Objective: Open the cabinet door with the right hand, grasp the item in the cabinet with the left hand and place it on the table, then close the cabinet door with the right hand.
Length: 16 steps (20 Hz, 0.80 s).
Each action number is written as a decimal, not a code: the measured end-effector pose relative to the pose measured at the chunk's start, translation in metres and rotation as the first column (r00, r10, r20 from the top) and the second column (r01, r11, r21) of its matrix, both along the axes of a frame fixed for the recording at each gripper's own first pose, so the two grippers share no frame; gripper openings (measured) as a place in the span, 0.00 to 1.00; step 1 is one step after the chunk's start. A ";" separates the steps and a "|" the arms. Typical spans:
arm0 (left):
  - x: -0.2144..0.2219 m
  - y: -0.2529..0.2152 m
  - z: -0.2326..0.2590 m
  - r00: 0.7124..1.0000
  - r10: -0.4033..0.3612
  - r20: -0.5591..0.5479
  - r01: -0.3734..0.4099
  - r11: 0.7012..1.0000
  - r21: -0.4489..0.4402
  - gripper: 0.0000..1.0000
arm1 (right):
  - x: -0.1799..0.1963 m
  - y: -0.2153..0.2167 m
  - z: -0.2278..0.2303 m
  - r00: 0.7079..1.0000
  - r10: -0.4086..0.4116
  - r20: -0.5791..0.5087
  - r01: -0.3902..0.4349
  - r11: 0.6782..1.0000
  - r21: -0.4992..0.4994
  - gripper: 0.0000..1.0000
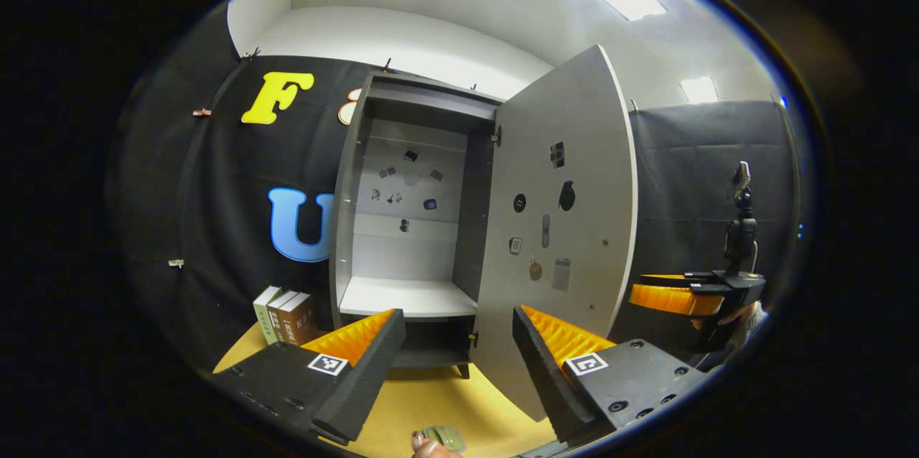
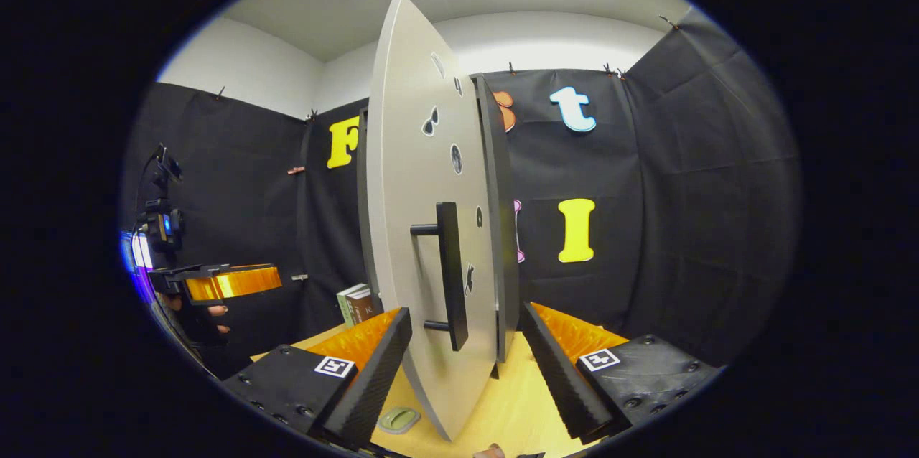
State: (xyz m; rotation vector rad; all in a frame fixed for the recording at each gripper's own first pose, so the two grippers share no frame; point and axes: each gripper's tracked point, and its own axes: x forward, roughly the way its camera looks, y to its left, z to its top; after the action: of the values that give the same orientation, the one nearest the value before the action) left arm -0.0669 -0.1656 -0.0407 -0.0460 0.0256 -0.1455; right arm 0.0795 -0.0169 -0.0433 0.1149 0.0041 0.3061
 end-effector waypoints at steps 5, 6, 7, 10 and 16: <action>0.017 0.004 -0.002 0.999 0.043 -0.003 -0.044 0.998 -0.052 0.95 | -0.005 0.015 -0.003 0.994 0.108 -0.017 -0.108 0.994 0.011 0.97; 0.020 0.007 -0.004 0.999 0.051 -0.006 -0.051 0.997 -0.054 0.95 | -0.006 0.013 -0.003 0.993 0.116 -0.015 -0.116 0.993 -0.005 0.98; 0.023 0.014 -0.006 0.998 0.064 -0.013 -0.065 0.997 -0.047 0.92 | -0.007 0.012 -0.001 0.992 0.126 -0.011 -0.126 0.992 -0.011 0.97; 0.029 0.030 -0.011 0.997 0.078 -0.029 -0.079 0.997 -0.021 0.92 | -0.008 0.022 -0.008 0.988 0.149 -0.039 -0.150 0.989 -0.012 0.98; 0.043 0.078 -0.019 0.998 0.017 -0.056 -0.019 0.999 -0.031 0.95 | -0.017 0.050 -0.007 0.989 0.143 -0.031 -0.144 0.989 -0.042 0.98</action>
State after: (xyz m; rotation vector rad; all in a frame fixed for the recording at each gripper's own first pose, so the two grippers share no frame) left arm -0.0244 -0.0872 -0.0598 -0.0817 0.0790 -0.1264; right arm 0.0620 0.0331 -0.0504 0.0747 0.0465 0.4479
